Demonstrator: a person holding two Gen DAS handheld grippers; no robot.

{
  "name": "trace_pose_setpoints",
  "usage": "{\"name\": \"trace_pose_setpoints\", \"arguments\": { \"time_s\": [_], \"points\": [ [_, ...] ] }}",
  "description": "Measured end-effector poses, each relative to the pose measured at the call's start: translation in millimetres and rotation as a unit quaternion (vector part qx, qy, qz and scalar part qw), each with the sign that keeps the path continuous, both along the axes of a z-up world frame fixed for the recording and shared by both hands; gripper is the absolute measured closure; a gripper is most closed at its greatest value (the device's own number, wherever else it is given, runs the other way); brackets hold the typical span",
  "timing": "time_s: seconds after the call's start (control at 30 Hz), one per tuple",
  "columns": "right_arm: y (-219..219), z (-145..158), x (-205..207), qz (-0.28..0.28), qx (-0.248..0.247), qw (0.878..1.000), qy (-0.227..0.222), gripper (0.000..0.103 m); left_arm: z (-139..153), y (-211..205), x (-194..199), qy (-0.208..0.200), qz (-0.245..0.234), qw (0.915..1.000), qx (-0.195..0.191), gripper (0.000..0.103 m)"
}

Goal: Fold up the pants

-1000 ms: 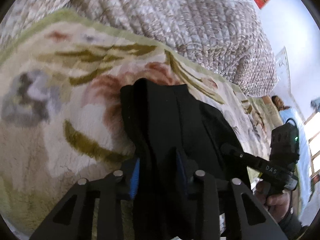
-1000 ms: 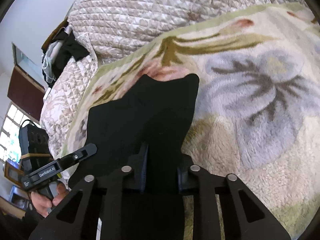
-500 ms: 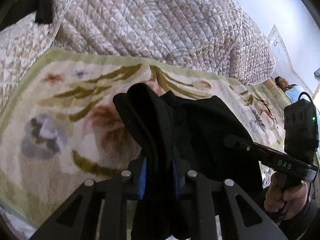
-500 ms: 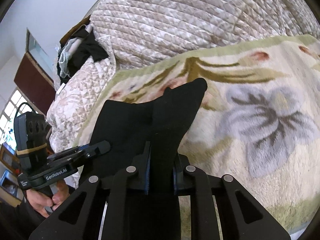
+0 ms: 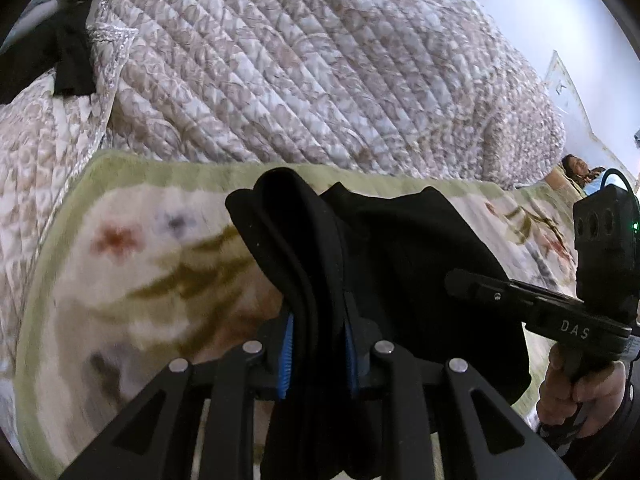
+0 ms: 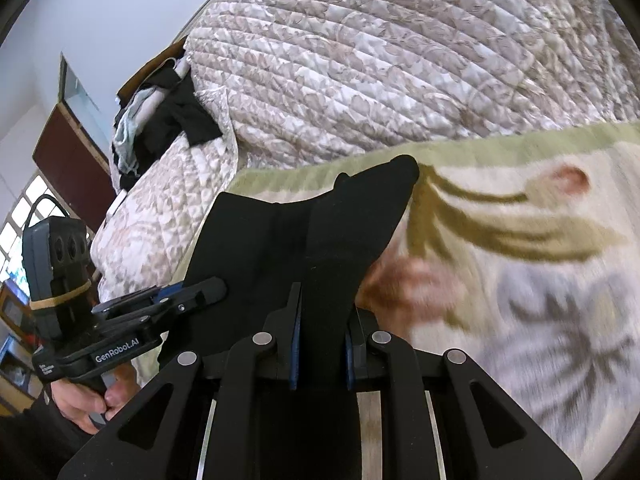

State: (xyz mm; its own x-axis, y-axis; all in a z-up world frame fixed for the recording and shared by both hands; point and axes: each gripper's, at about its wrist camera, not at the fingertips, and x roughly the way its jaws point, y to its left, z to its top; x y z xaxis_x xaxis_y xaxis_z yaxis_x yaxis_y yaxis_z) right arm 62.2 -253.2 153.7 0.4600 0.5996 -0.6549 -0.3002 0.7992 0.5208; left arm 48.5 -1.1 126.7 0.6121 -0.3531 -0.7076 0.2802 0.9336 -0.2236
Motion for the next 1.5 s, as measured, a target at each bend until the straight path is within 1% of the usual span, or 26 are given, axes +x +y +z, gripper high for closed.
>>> {"name": "trace_pose_setpoints", "arguments": {
  "time_s": [0.17,0.3,0.4,0.47,0.5,0.53,0.57,0.6,0.63,0.7,0.73,0.8,0.87,0.93,1.03,1.1,1.13,1.2,1.23,1.27,1.3,1.37,1.43,1.5],
  "points": [
    [16,-10,46,0.003,0.005,1.000,0.005,0.087,-2,11,47,-0.008,0.007,0.9998,0.014,0.080],
    [27,-27,86,0.005,0.012,1.000,0.021,0.087,-13,19,81,-0.005,0.013,0.9997,0.020,0.080],
    [30,-42,105,0.004,0.009,0.999,0.030,0.087,-32,27,108,0.007,0.013,0.9997,0.017,0.080],
    [30,-58,116,0.001,-0.002,0.999,0.043,0.086,-51,33,122,0.028,0.022,0.9992,0.014,0.077],
    [26,-70,121,-0.008,-0.011,0.998,0.059,0.084,-61,38,127,0.041,0.032,0.9986,0.010,0.073],
    [22,-77,123,-0.011,-0.010,0.998,0.068,0.081,-70,45,129,0.049,0.039,0.9980,0.001,0.067],
    [18,-82,124,-0.010,-0.004,0.997,0.072,0.078,-75,52,129,0.053,0.042,0.9977,-0.009,0.065],
    [14,-83,122,-0.015,-0.009,0.997,0.070,0.068,-78,57,127,0.055,0.041,0.9975,-0.015,0.062],
    [12,-83,122,-0.021,-0.016,0.997,0.066,0.066,-78,61,126,0.055,0.042,0.9975,-0.016,0.062],
    [6,-74,117,-0.034,-0.028,0.998,0.047,0.066,-72,66,121,0.048,0.052,0.9975,-0.008,0.062],
    [6,-70,116,-0.039,-0.033,0.998,0.041,0.066,-69,66,119,0.043,0.060,0.9973,0.002,0.062],
    [7,-54,104,-0.042,-0.053,0.998,0.011,0.066,-60,64,112,0.032,0.071,0.9967,0.021,0.065],
    [13,-46,95,-0.030,-0.067,0.997,-0.013,0.069,-50,59,102,0.017,0.072,0.9969,0.027,0.065],
    [23,-38,76,-0.012,-0.095,0.995,-0.038,0.084,-39,48,87,0.000,0.069,0.9968,0.041,0.065],
    [33,-41,56,0.011,-0.115,0.992,-0.052,0.088,-30,31,62,-0.017,0.055,0.9975,0.041,0.065],
    [40,-51,46,0.024,-0.130,0.990,-0.050,0.089,-32,22,50,-0.017,0.045,0.9981,0.039,0.065],
    [42,-60,45,0.029,-0.135,0.990,-0.039,0.089,-35,18,47,-0.013,0.042,0.9983,0.039,0.065],
    [43,-72,45,0.034,-0.146,0.988,-0.027,0.089,-50,13,46,0.009,0.039,0.9981,0.046,0.065],
    [41,-74,45,0.032,-0.141,0.989,-0.027,0.089,-59,12,45,0.022,0.040,0.9976,0.052,0.065],
    [39,-73,45,0.032,-0.136,0.990,-0.025,0.089,-66,12,46,0.028,0.042,0.9971,0.058,0.065],
    [37,-71,47,0.031,-0.132,0.991,-0.020,0.089,-70,11,45,0.025,0.041,0.9967,0.065,0.065],
    [36,-65,48,0.033,-0.130,0.991,-0.023,0.089,-68,9,44,0.019,0.041,0.9966,0.069,0.065],
    [36,-59,50,0.034,-0.128,0.991,-0.030,0.089,-64,10,46,0.020,0.043,0.9970,0.062,0.065],
    [36,-51,61,0.028,-0.130,0.990,-0.041,0.089,-61,11,52,0.018,0.046,0.9969,0.062,0.065]
  ]
}}
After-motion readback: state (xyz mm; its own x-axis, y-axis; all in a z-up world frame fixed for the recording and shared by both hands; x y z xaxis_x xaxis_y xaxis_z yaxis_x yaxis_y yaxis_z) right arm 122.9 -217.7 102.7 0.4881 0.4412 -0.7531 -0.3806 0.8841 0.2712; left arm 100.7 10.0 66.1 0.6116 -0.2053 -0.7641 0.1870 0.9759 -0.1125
